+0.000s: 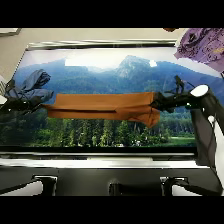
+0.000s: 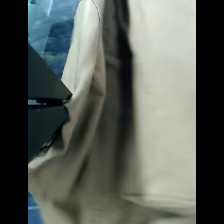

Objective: Fold the clothes and pants, and hang the long-sleeved shirts on hangers.

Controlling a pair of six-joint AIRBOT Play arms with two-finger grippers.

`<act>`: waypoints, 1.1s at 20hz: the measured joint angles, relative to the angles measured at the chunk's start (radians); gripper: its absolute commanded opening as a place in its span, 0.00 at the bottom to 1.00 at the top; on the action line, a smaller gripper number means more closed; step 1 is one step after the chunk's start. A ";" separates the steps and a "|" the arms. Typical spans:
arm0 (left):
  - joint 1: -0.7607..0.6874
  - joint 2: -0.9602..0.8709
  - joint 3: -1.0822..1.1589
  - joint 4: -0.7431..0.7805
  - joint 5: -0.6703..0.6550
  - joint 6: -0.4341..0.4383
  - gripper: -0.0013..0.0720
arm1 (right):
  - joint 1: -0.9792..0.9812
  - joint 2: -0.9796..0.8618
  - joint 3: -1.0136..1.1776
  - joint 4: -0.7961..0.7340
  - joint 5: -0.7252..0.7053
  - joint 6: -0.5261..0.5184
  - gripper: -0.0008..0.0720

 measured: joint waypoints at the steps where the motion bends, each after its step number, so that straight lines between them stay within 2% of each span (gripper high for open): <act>1: -0.009 -0.028 0.026 0.008 0.002 0.000 0.04 | 0.000 -0.038 0.043 -0.002 -0.001 0.000 0.05; 7: -0.048 -0.178 0.182 0.034 0.010 -0.007 0.04 | 0.000 -0.238 0.267 -0.009 -0.007 0.032 0.05; 13: -0.079 -0.311 0.271 0.042 0.013 -0.039 0.04 | 0.000 -0.367 0.349 -0.008 -0.038 0.065 0.06; 14: -0.084 -0.327 0.276 0.043 0.013 -0.042 0.05 | 0.000 -0.383 0.352 -0.005 -0.042 0.067 0.08; 15: -0.089 -0.341 0.279 0.044 0.013 -0.044 0.05 | 0.000 -0.397 0.355 0.000 -0.046 0.069 0.16; 16: -0.092 -0.352 0.282 0.045 0.014 -0.045 0.11 | 0.000 -0.408 0.357 0.005 -0.053 0.072 0.20; 17: -0.095 -0.360 0.284 0.044 0.015 -0.047 0.23 | 0.000 -0.414 0.358 0.015 -0.060 0.072 0.23; 19: -0.099 -0.370 0.290 0.040 0.015 -0.051 0.69 | -0.003 -0.418 0.360 0.041 -0.068 0.073 0.36; 20: -0.100 -0.373 0.298 0.037 0.011 -0.051 0.87 | -0.008 -0.414 0.362 0.056 -0.066 0.073 0.38; 22: -0.098 -0.377 0.326 0.035 -0.008 -0.051 0.88 | -0.034 -0.394 0.374 0.072 -0.052 0.077 0.39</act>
